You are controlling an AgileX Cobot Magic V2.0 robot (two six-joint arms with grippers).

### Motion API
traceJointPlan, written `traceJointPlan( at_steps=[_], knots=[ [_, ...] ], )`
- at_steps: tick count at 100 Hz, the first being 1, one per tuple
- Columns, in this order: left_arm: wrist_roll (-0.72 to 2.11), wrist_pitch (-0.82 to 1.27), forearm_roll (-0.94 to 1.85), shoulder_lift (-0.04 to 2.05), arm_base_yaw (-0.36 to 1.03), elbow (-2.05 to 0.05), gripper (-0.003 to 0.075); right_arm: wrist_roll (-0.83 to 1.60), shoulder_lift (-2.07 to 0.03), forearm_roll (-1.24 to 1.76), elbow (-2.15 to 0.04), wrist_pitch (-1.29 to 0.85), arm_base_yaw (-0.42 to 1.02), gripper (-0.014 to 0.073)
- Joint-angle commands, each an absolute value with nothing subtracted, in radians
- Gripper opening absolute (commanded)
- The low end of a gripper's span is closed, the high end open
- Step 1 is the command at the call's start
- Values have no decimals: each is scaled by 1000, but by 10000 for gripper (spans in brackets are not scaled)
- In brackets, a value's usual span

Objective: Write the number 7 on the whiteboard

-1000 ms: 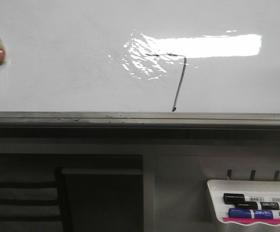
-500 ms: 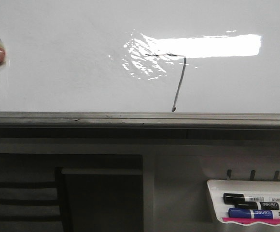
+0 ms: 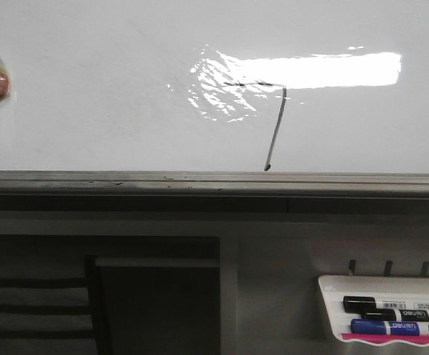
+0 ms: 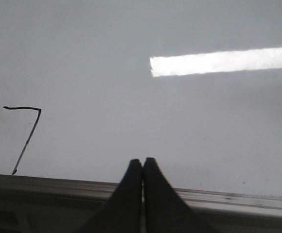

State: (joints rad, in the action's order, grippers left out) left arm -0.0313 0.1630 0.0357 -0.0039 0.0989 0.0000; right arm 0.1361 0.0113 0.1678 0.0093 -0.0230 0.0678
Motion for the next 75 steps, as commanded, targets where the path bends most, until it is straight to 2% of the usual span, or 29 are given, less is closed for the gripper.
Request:
traceJointPlan(
  at_steps=[1,7,12,75],
  knots=[
    [-40,87,37,-34,98,35,-20,58,30,67,39,81,60,-71],
    [-40,87,37,-34,98,35,-20,-114,30,-138,39,104,60,-71],
    [-40,87,37,-34,98,35,-20,-168,30,-211,39,113,60,-71],
    [-40,87,37,-34,98,35,-20,-162,30,-124,39,111,60,-71]
  ],
)
